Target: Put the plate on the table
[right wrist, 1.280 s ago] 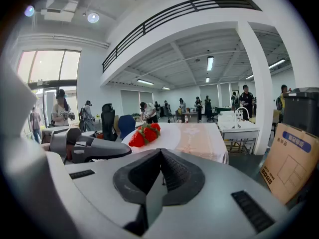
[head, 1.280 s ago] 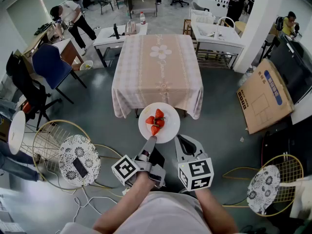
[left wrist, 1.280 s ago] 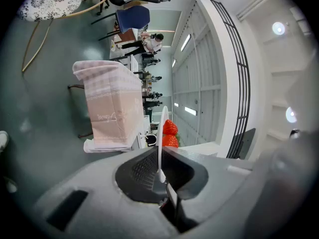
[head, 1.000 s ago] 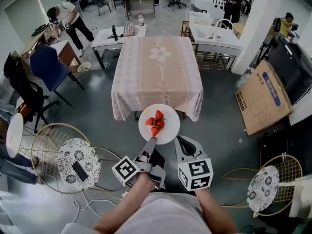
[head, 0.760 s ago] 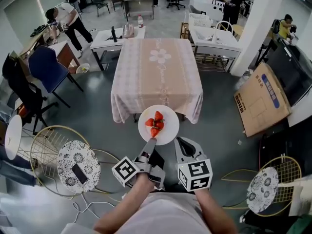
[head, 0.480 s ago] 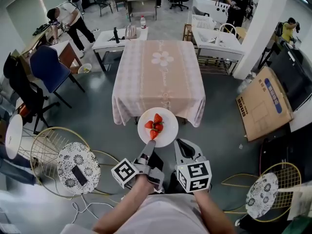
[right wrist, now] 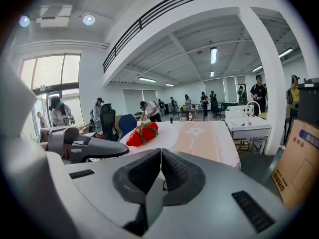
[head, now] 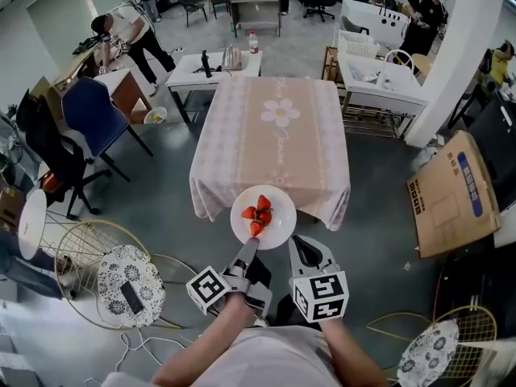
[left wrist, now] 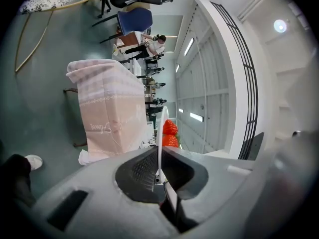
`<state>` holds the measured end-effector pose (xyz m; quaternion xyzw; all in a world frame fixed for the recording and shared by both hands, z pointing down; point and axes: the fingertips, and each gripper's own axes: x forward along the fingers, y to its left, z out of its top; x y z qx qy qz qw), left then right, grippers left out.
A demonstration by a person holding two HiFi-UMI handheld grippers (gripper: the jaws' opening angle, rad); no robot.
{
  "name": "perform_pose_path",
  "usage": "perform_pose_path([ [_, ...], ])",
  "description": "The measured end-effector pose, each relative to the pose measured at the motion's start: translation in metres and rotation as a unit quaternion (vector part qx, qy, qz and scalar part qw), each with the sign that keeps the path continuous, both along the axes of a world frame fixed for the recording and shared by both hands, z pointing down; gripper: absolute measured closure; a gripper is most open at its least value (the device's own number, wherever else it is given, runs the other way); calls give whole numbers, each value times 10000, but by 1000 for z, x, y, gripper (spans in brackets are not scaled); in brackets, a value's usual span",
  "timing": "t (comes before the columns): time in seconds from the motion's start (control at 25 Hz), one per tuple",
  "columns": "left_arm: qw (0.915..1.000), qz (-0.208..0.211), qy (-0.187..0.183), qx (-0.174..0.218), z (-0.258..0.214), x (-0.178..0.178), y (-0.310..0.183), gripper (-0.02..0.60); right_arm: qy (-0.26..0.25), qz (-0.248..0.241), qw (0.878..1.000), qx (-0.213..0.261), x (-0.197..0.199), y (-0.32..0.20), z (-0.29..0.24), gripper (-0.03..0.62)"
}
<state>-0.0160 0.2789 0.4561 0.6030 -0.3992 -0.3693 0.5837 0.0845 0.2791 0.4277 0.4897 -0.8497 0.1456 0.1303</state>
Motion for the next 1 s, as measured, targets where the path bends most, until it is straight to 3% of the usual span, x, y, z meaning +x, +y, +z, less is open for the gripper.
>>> perform_pose_path([
  [0.56, 9993, -278, -211, -139, -3, 63, -83, 566, -304, -318, 9990, -21, 61, -95, -5, 589],
  [1.0, 9985, -331, -341, -265, 2, 83, -104, 566, -440, -353, 9984, -103, 87, -120, 3, 589],
])
